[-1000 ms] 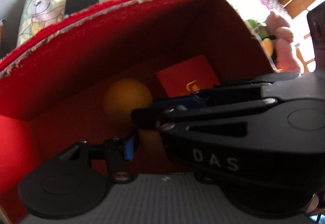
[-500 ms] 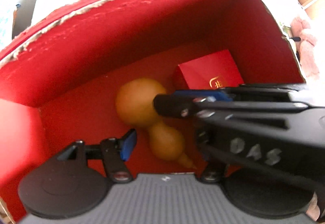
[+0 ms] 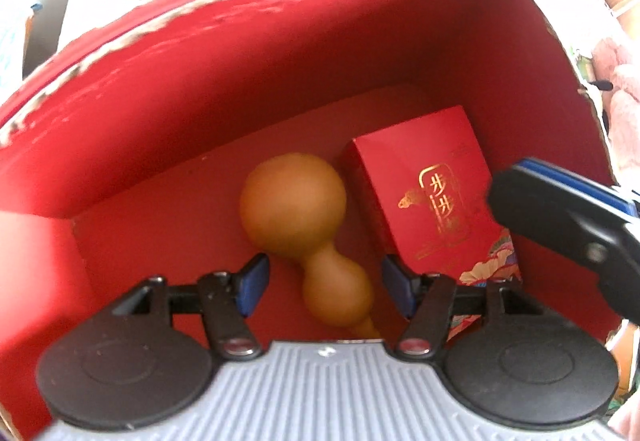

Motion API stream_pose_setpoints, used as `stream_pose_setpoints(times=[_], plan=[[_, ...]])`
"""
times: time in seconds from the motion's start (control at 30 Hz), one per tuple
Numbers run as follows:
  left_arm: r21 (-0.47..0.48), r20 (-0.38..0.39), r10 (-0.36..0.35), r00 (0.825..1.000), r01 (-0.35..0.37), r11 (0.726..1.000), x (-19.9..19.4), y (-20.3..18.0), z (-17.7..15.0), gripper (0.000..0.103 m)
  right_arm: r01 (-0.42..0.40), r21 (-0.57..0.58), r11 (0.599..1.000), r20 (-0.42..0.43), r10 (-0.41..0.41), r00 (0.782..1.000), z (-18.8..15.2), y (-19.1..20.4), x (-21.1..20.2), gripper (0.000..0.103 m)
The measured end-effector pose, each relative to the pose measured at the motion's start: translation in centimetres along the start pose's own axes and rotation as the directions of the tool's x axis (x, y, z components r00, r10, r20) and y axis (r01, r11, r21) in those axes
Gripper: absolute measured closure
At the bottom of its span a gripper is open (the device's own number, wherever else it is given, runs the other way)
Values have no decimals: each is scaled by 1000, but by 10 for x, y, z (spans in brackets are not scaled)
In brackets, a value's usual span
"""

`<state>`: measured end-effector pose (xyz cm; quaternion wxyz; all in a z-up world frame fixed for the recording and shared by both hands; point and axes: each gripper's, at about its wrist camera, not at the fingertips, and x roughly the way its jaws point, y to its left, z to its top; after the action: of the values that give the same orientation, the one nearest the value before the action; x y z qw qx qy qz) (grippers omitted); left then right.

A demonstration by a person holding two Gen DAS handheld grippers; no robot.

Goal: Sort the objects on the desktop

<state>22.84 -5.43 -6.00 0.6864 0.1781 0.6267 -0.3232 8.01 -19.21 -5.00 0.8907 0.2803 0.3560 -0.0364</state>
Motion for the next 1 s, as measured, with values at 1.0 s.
stream_pose_setpoints(times=[1.0], plan=[[-133,226,269,936,-244,961,-61,14,-68,17,112,-153,982,-39,-119,992,-18,31,12,73]])
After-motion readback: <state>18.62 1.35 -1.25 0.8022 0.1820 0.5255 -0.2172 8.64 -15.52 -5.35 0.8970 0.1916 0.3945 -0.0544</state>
